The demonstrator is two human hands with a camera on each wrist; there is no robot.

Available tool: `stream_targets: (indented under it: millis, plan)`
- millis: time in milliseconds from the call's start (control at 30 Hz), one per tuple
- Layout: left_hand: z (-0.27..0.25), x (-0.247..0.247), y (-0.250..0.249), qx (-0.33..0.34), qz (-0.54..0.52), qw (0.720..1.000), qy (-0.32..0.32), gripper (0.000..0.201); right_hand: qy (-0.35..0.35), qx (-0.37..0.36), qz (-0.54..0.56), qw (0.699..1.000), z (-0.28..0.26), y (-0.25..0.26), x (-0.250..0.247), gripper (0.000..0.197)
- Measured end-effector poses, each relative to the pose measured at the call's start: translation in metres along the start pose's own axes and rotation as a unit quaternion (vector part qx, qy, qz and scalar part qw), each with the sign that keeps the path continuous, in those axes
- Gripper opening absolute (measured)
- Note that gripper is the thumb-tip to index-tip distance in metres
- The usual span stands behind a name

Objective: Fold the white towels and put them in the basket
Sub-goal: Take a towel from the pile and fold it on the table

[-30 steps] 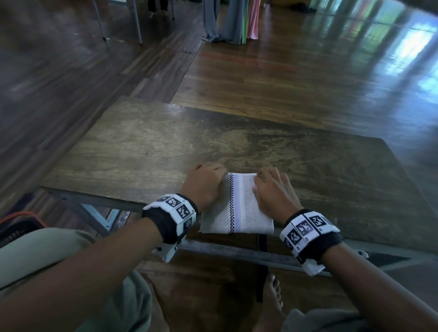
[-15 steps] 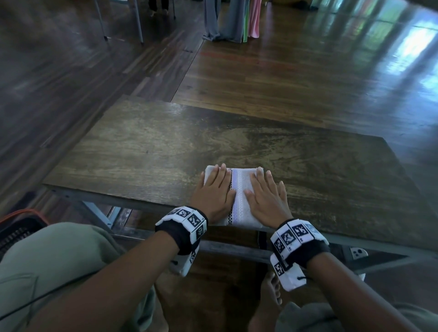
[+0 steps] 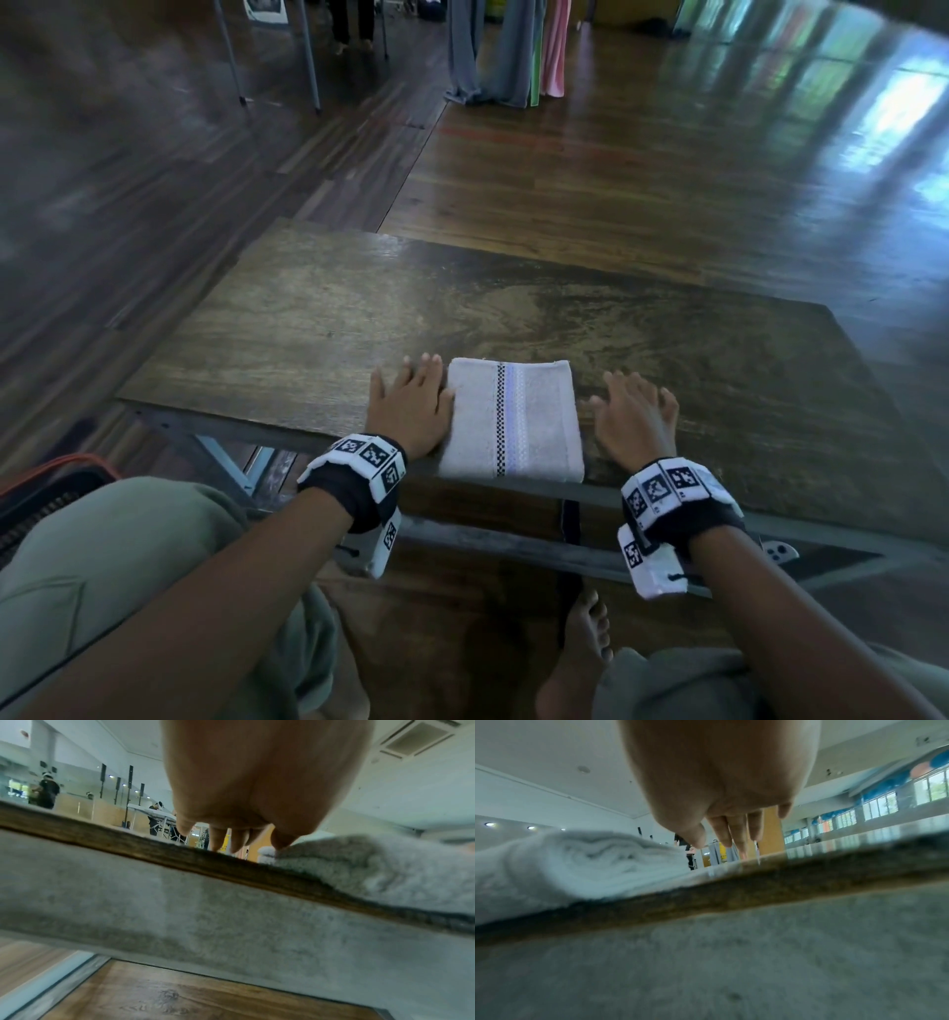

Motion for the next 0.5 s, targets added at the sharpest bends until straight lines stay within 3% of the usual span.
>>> stream_targets:
  millis: [67,133,267,367,500]
  plan:
    - [-0.001,-0.012,0.002,-0.015,-0.041,0.997,-0.061,0.045,-0.016,0.049,0.065,0.997,0.000,-0.007,-0.013,0.037]
    - [-0.001,-0.021,0.002,-0.049,-0.083,0.992,-0.077,0.031,0.012,0.088,0.118,0.989,0.001,-0.006,-0.015,0.046]
    - [-0.001,-0.017,0.000,-0.089,-0.186,0.978,0.006,0.025,0.077,0.121,0.209,0.967,0.002,0.004,0.003,0.055]
    - [0.000,-0.014,-0.004,-0.073,-0.196,0.978,0.023,0.038,0.085,0.125,0.235,0.960,0.002,0.009,0.006,0.041]
    - [0.004,-0.010,-0.005,-0.072,-0.210,0.974,0.035,0.035,0.105,0.132,0.248,0.954,0.003,0.013,0.009,0.035]
Point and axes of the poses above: each hand's wrist, its own z-axis towards the middle knuckle, its own x-axis out of the palm, y = z × x, the point moved 5 cm from there along z, towards the middle knuckle, and after that the axes turned 10 degrees about -y, right-handed, at the moved point
